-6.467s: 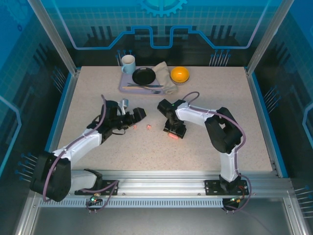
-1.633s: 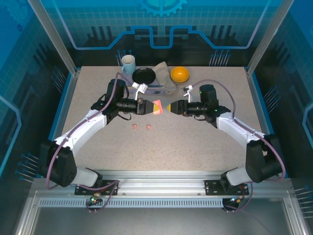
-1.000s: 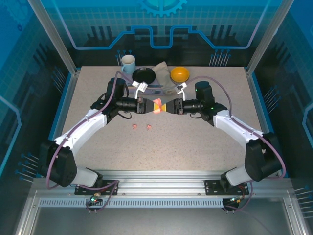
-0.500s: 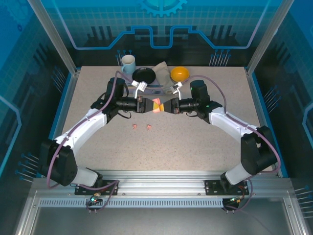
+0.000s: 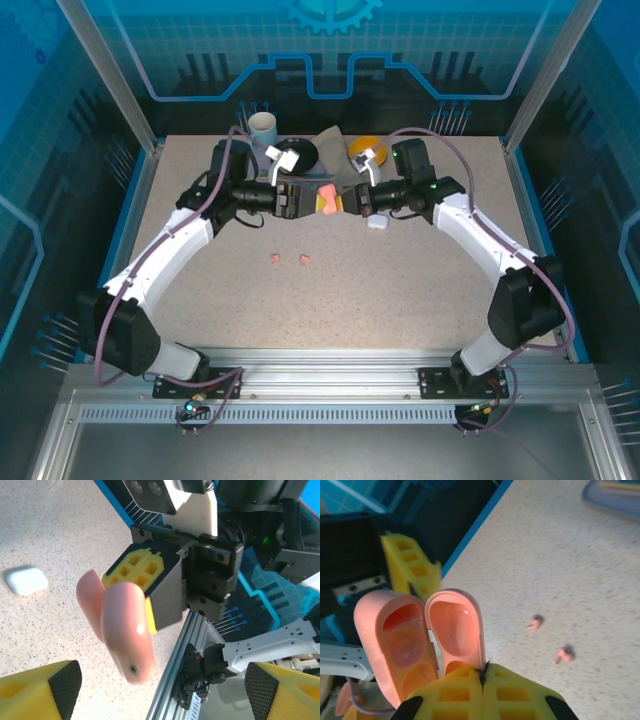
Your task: Insert the wireless bluetooth earbuds into the charging case
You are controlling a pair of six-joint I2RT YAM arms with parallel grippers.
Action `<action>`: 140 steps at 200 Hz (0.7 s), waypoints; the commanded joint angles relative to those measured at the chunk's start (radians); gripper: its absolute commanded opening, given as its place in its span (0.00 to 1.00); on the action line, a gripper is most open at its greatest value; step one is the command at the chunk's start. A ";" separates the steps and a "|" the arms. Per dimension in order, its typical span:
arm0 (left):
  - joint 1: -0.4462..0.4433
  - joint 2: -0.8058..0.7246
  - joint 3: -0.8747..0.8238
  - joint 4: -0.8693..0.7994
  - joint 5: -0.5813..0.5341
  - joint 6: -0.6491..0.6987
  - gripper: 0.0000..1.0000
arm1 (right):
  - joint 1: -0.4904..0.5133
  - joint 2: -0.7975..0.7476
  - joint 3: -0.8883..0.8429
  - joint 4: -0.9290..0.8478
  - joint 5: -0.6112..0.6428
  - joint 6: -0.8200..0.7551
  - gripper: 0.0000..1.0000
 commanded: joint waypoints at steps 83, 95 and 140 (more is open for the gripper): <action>0.038 0.400 0.424 -0.731 0.118 0.457 0.81 | -0.001 0.130 0.184 -0.467 0.141 -0.546 0.00; 0.038 0.439 0.446 -0.754 0.132 0.469 0.77 | 0.004 0.146 0.193 -0.473 0.125 -0.556 0.00; 0.024 0.512 0.487 -0.782 0.172 0.497 0.68 | 0.034 0.217 0.235 -0.501 0.107 -0.590 0.00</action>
